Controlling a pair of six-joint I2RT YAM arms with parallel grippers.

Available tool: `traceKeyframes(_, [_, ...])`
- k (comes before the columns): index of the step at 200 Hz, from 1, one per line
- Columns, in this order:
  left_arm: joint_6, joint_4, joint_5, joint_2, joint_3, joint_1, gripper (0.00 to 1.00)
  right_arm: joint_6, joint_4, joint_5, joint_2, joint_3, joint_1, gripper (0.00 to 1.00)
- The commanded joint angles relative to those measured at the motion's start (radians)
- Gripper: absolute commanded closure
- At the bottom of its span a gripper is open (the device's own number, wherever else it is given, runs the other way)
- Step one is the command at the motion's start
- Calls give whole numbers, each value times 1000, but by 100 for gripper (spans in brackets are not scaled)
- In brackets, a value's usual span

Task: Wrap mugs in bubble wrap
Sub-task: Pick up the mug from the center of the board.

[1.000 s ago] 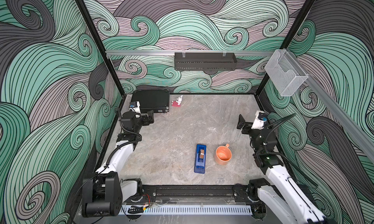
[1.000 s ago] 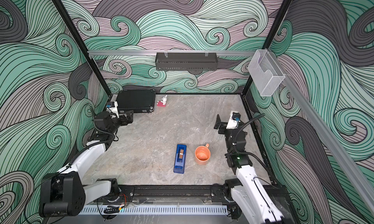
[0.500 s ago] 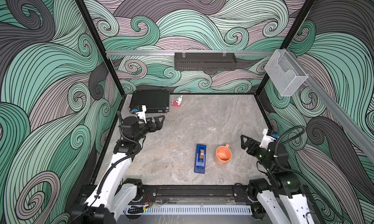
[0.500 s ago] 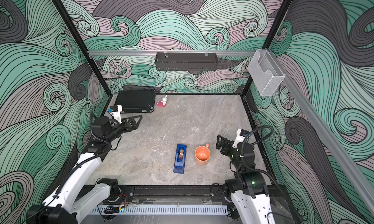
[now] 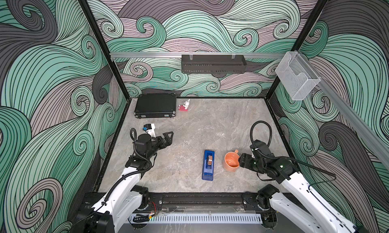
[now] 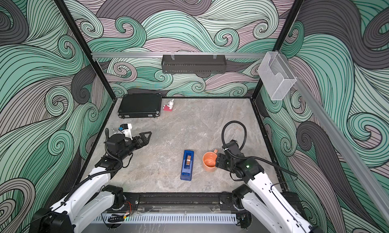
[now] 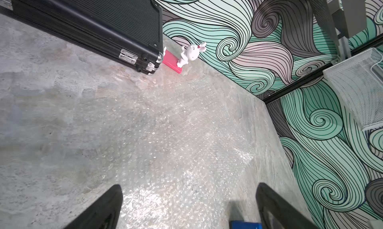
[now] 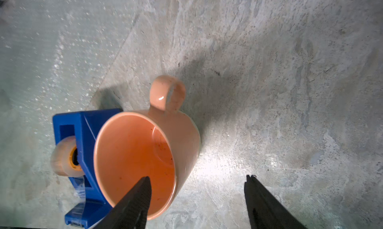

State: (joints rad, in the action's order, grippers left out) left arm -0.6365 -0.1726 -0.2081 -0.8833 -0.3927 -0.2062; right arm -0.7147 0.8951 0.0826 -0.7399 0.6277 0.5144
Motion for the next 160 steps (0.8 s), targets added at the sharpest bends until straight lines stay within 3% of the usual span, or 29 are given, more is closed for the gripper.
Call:
traceKeyframes(1, [-22,-46,-8,-23,-44,-22,1,-53,20,91,-42,21,50,30])
traceKeyframes(75, [17,-24,57,-153,-126,-250,1,-81,-28,177,-258,60,145,44])
traceKeyframes(160, [8,38,98,-217,-209,-428,1,-73,16,250,-344,125,164,98])
